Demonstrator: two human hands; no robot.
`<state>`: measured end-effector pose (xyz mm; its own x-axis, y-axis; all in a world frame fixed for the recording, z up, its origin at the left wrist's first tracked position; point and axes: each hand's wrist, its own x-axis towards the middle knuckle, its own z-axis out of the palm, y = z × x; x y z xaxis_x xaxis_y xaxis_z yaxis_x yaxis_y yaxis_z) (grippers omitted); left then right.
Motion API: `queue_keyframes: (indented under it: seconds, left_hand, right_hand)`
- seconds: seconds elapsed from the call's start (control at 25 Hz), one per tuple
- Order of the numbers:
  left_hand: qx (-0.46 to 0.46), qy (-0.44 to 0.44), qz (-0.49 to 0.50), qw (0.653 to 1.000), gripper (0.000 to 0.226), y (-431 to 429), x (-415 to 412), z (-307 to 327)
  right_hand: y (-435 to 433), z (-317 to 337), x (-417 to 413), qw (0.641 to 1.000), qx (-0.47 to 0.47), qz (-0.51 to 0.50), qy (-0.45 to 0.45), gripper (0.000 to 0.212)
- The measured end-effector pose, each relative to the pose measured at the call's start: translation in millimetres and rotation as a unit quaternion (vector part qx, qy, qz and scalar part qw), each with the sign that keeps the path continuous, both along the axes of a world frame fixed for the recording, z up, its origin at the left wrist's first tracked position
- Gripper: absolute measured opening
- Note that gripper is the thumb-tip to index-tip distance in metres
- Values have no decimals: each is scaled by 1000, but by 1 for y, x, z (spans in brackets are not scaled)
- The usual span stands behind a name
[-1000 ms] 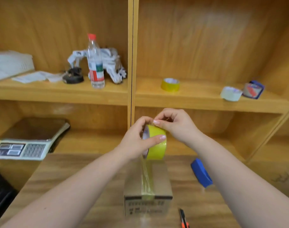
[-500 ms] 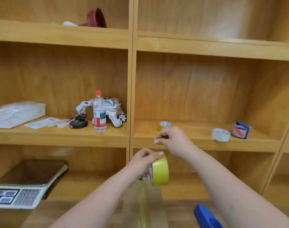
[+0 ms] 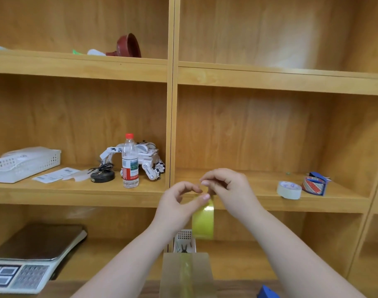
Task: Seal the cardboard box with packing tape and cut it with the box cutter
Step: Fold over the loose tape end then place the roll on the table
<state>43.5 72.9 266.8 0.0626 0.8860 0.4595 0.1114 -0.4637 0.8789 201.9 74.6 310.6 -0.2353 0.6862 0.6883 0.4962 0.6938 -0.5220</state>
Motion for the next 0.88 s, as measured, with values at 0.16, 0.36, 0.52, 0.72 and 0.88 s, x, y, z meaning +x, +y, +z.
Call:
queue_keyframes:
  seconds: [0.16, 0.36, 0.52, 0.72, 0.88]
  left_hand:
    - [63, -66, 28, 995, 8, -8, -4, 21]
    - [75, -119, 56, 989, 13, -19, -2, 38]
    - [65, -154, 80, 983, 21, -23, 4, 39]
    - [56, -159, 90, 982, 22, -26, 10, 37]
    - [17, -188, 106, 976, 26, -21, 14, 34]
  right_hand:
    - [-1, 17, -4, 999, -4, 12, 48, 25]
    - [-21, 3, -13, 980, -41, 71, 180, 55]
    - [-30, -4, -19, 961, -8, 73, 266, 50]
    - [-23, -1, -14, 960, 0, 74, 270, 26]
    - [-16, -1, -9, 956, -50, 114, 267, 40]
